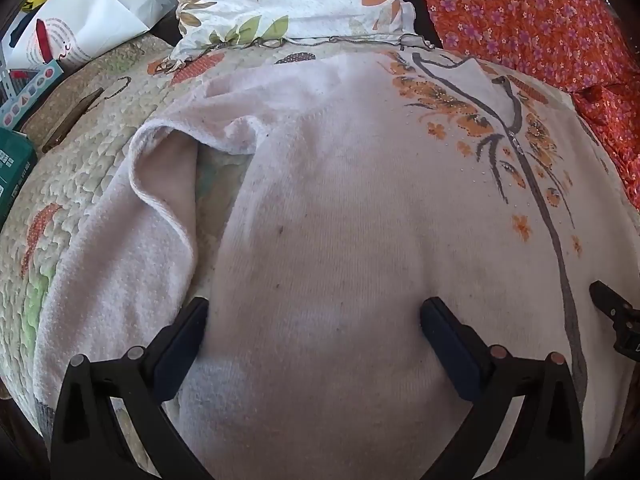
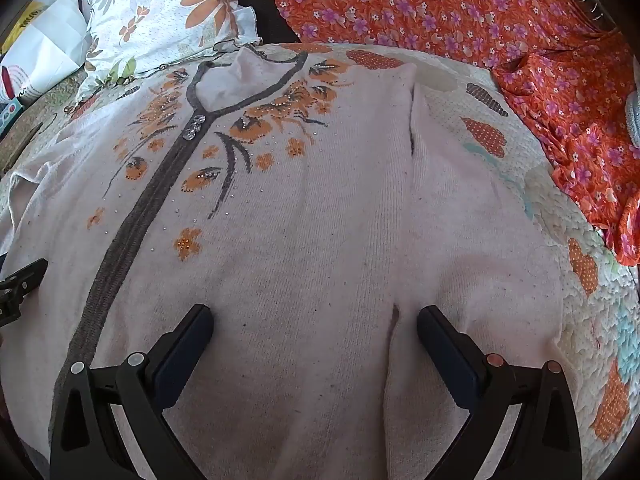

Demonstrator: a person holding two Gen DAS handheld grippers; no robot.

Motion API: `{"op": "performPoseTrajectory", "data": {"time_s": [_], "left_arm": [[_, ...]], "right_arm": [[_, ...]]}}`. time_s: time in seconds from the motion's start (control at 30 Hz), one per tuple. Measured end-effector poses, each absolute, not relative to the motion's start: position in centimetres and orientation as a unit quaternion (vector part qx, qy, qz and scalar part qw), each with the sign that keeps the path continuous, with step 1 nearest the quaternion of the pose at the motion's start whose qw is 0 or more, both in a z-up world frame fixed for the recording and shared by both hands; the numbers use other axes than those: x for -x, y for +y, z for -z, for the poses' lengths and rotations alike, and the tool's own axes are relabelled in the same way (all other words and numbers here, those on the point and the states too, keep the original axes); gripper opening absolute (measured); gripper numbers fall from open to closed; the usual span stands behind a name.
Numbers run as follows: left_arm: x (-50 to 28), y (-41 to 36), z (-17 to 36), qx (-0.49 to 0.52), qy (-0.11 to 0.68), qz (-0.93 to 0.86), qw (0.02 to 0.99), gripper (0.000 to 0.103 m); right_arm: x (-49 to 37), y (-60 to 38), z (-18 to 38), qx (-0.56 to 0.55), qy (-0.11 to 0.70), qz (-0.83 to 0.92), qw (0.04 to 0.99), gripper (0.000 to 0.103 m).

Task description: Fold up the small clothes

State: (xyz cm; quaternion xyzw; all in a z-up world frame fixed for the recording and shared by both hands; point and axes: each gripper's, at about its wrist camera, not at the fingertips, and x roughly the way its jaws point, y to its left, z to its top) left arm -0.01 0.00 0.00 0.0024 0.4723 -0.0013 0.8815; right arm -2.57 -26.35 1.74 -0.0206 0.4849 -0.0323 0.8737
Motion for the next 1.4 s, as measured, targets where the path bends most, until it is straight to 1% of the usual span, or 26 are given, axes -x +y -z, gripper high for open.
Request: {"op": "performPoseTrajectory", "data": {"time_s": [0.2,0.4,0.5,0.6,0.87,1.3,1.4], "left_arm": [[-0.1,0.0,0.0,-0.005,0.475,0.001,0.880,0.103],[0.4,0.0,0.1,-0.002,0.434,0.002,0.901,0.103],[0.6,0.1,0.6,0.010,0.436,0.004,0.900,0.103],[0.9,0.2,0.7,0.020,0.419,0.007,0.908,0.103],[1.1,0.0,0.8,0.005,0.402,-0.006,0.915,0.103],[1.2,-0.3,0.9,-0.026,0.407,-0.024,0.913,0.103],[1.2,-0.3,0.8,-0.011,0.408,-0.018,0.913,0.103]], "right_arm": [[2.5,-26.3,-1.7,0.021,0.485,0.032,0.874,0.103],[2.4,-26.5,-1.6,0.019,0.486,0.035,0.873,0.103],[2.4,-26.4,-1.6,0.018,0.483,0.037,0.874,0.103],[2.3,-26.4,-1.6,0.018,0.483,0.037,0.875,0.103],[2.5,-26.5,-1.5,0.012,0.473,0.032,0.881,0.103],[2.6,-26.4,-1.4,0.010,0.467,0.029,0.884,0.103],[2.6,-26.4,-1.4,0.010,0.464,0.030,0.885,0.103]]}}
